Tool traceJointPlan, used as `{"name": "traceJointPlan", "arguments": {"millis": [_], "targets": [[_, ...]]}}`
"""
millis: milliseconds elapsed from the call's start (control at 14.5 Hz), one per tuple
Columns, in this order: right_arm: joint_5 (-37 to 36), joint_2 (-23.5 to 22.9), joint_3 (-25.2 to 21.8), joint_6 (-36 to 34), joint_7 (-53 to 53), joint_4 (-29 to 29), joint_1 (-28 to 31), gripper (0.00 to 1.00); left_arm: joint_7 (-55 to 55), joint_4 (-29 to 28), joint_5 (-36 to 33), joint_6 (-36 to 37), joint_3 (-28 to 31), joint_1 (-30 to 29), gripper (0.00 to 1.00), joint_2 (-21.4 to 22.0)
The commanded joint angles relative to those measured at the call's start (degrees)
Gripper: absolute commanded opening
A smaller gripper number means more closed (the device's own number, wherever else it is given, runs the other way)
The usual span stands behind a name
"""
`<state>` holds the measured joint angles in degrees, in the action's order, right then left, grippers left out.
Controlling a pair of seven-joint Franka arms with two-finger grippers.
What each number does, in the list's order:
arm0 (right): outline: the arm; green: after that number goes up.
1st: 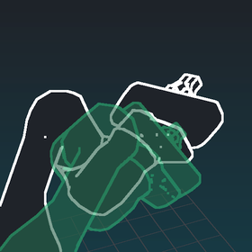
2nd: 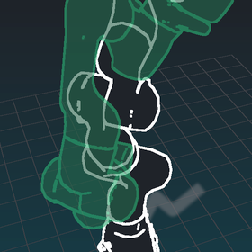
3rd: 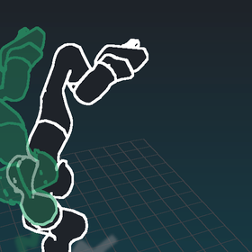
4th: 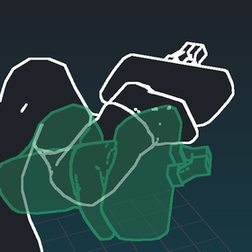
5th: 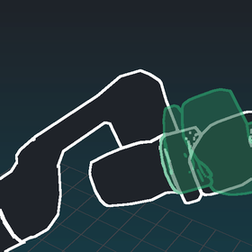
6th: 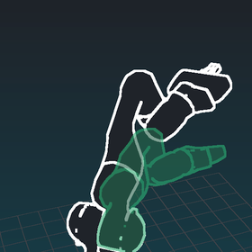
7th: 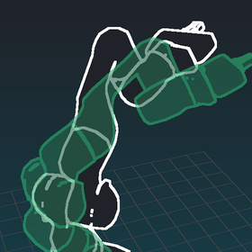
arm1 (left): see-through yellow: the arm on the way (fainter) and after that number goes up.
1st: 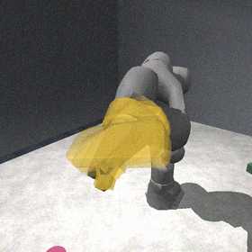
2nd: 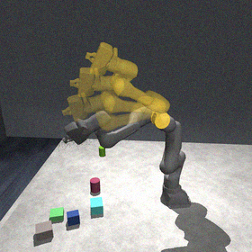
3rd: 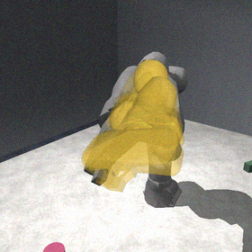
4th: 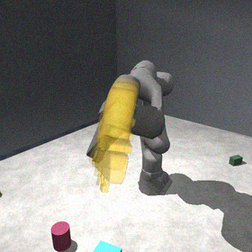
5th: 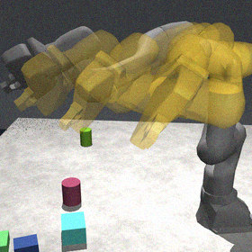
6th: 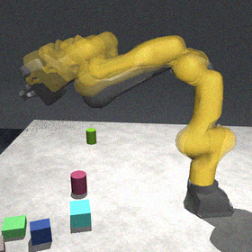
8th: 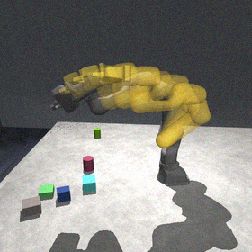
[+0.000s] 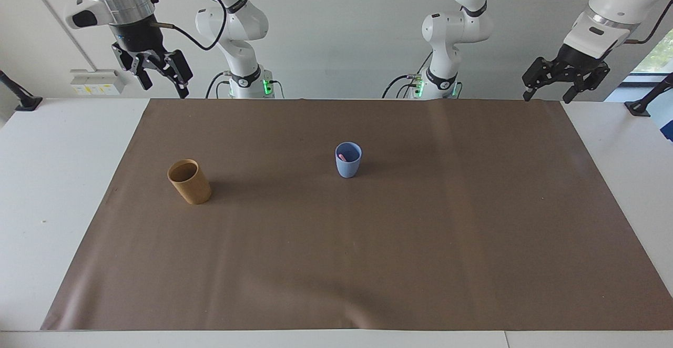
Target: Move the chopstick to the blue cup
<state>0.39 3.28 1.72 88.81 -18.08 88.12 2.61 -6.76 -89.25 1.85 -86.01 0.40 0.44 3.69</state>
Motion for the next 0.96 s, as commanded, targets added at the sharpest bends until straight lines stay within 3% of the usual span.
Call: {"name": "traceJointPlan", "arguments": {"millis": [0,895], "targets": [[0.0,0.2,0.6,2.6,3.0,3.3,0.9,1.0,-2.5,-1.7,-0.4,-0.8,0.0,-0.4,1.0,1.3],[-0.9,-1.3,0.6,4.0,6.6,3.7,0.7,1.0,-2.4,-2.1,-0.5,-0.3,0.0,-0.2,1.0,1.6]]}}
